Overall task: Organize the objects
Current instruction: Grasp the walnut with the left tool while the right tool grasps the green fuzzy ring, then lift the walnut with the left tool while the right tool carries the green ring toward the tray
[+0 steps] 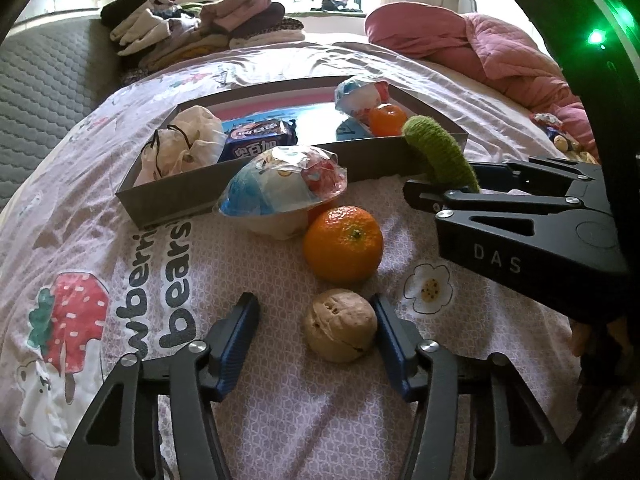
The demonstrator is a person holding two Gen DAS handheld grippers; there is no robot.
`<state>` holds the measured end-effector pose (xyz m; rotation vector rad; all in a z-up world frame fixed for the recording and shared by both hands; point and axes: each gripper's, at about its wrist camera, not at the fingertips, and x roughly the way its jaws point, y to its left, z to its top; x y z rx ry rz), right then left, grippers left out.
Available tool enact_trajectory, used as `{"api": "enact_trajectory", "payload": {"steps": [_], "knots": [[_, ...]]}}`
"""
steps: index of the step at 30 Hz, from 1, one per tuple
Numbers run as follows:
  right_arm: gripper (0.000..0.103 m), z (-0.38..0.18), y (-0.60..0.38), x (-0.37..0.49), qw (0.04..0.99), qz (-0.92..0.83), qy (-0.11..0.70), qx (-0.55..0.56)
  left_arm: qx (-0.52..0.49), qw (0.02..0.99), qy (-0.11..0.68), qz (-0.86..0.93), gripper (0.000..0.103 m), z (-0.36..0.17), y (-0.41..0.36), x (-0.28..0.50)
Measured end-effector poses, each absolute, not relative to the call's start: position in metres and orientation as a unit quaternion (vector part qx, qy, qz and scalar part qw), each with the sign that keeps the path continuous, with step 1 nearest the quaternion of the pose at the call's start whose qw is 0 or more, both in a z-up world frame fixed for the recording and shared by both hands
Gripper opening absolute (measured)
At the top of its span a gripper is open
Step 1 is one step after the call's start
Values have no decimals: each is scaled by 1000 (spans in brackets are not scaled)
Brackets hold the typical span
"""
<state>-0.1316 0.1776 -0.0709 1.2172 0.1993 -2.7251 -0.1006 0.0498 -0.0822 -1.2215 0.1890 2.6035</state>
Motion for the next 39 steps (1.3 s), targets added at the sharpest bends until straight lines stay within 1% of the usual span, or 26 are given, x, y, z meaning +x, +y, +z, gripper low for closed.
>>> {"api": "enact_trajectory", "payload": {"steps": [2, 4, 5, 7, 8, 11, 13, 26, 39], "knots": [[39, -70, 178, -131, 72, -909, 67, 405, -420, 129, 66, 896, 53, -82, 50, -100], [36, -70, 180, -131, 71, -910, 64, 404, -421, 131, 66, 895, 46, -82, 50, -100], [34, -69, 181, -131, 70, -910, 61, 403, -421, 130, 66, 895, 44, -81, 50, -100], [30, -68, 183, -130, 69, -911, 53, 402, -420, 131, 67, 895, 34, -82, 51, -99], [27, -67, 185, -129, 69, -912, 52, 402, -419, 130, 69, 896, 33, -82, 51, -99], [23, -66, 187, -128, 69, -912, 47, 401, -418, 130, 69, 896, 33, -82, 50, -96], [18, -64, 187, -127, 73, -912, 44, 401, -417, 129, 70, 897, 33, -81, 49, -95], [16, -46, 184, -110, 93, -914, 32, 393, -409, 123, 52, 903, 33, -63, 39, -85], [16, -11, 190, -89, 110, -925, 11, 364, -384, 117, 43, 915, 33, -35, 35, -72]]}}
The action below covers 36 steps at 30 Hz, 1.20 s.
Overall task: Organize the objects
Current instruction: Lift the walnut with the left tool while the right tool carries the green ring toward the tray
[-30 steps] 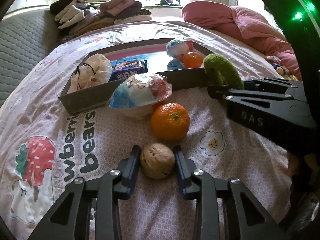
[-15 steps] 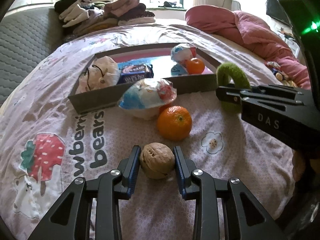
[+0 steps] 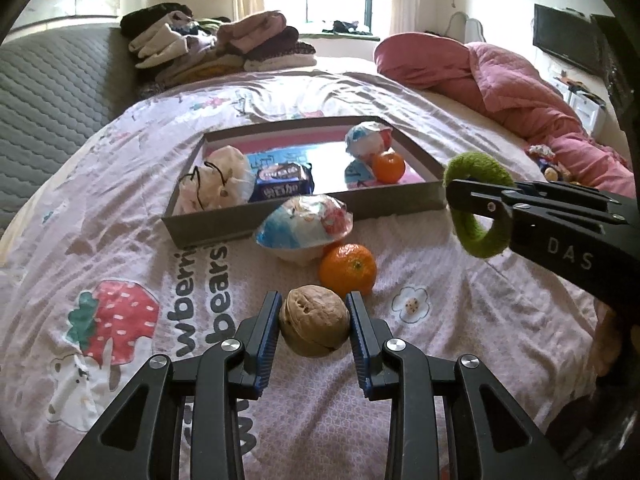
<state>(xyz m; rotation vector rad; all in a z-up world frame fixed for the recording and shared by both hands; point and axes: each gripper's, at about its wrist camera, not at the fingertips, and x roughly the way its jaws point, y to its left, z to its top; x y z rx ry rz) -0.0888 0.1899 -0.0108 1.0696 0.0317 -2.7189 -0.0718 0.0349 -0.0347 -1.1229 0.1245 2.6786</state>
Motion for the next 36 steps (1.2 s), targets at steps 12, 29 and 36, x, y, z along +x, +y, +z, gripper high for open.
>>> {"api": "enact_trajectory", "payload": {"steps": [12, 29, 36], "knots": [[16, 25, 186, -84, 116, -938, 21, 326, -350, 108, 31, 930, 33, -2, 28, -78], [16, 49, 168, -111, 127, -945, 47, 299, -306, 92, 40, 947, 33, 46, 21, -130], [16, 53, 162, -135, 133, -945, 49, 295, -305, 81, 38, 948, 33, 52, 12, -160]]}}
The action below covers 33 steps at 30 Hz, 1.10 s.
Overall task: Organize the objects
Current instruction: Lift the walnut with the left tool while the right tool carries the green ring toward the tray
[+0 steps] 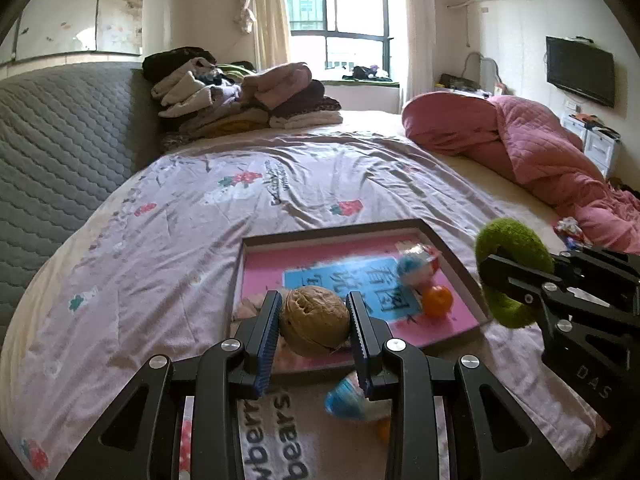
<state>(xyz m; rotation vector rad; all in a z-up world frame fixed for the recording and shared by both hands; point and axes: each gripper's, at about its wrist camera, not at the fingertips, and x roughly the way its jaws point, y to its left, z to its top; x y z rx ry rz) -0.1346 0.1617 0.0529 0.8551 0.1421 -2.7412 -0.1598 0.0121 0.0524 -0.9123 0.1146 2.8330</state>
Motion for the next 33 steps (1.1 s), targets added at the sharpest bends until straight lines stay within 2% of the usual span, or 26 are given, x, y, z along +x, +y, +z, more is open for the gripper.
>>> {"api": "enact_trajectory", "payload": {"steps": [8, 33], "knots": [[16, 46, 159, -159, 134, -943, 44, 302, -314, 80, 37, 945, 33, 45, 12, -193], [16, -21, 155, -217, 145, -919, 42, 364, -365, 92, 36, 926, 33, -18, 27, -256]]}}
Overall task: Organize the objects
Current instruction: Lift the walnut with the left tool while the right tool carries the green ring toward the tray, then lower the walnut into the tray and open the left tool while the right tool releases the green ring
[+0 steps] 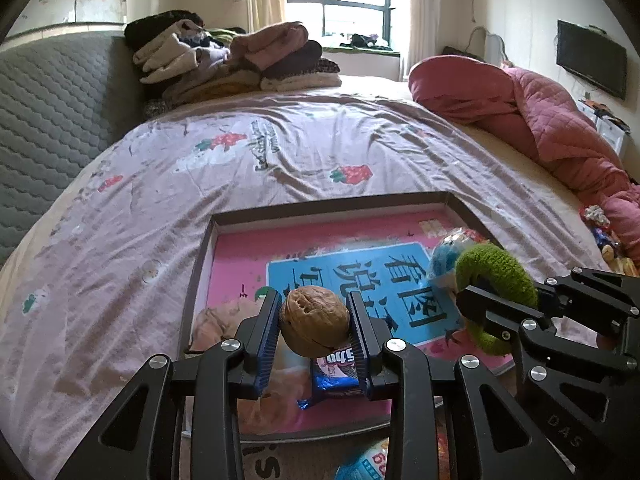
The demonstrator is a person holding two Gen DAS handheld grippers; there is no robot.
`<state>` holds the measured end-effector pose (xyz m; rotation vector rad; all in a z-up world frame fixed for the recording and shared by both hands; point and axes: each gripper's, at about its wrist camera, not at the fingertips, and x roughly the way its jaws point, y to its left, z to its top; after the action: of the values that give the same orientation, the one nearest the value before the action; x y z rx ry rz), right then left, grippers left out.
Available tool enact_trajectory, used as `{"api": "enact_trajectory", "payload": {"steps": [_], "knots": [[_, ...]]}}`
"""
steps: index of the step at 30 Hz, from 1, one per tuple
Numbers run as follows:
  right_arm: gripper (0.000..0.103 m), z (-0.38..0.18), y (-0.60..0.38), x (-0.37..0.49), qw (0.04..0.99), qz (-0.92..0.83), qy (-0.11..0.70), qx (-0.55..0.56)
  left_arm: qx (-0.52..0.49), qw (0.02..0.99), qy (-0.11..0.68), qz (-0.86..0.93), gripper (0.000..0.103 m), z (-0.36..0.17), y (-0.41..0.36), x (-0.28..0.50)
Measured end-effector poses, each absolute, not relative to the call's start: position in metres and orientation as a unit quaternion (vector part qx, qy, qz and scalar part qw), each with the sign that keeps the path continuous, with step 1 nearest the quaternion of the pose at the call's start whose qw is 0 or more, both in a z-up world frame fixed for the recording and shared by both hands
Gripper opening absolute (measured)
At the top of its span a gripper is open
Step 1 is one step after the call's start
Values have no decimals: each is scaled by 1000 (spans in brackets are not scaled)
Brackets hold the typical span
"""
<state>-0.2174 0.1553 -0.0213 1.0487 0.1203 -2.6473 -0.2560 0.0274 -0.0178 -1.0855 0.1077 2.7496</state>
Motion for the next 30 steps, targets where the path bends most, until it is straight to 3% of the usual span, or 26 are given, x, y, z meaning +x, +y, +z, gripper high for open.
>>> {"api": "enact_trajectory", "payload": {"steps": [30], "knots": [[18, -50, 154, -220, 149, -903, 46, 401, -398, 105, 53, 910, 34, -49, 39, -263]]}}
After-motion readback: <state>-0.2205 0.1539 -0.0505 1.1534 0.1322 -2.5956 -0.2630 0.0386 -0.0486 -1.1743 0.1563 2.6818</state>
